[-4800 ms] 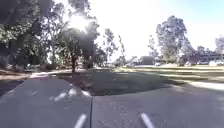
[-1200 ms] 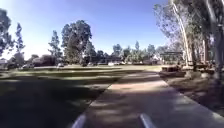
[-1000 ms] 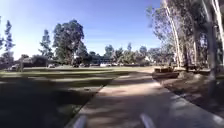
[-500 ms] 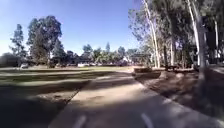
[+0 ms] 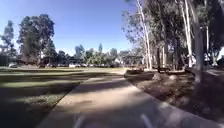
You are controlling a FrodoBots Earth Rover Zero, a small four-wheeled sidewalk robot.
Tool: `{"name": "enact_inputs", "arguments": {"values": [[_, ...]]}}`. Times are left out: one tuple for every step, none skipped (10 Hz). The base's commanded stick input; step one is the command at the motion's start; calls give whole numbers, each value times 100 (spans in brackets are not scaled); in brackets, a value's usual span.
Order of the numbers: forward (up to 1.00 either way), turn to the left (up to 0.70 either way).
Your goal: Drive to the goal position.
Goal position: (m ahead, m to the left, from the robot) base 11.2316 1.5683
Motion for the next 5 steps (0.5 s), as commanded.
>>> {"name": "enact_inputs", "arguments": {"values": [[100, 22], [100, 28], [100, 34], [100, 40], [100, 40]]}}
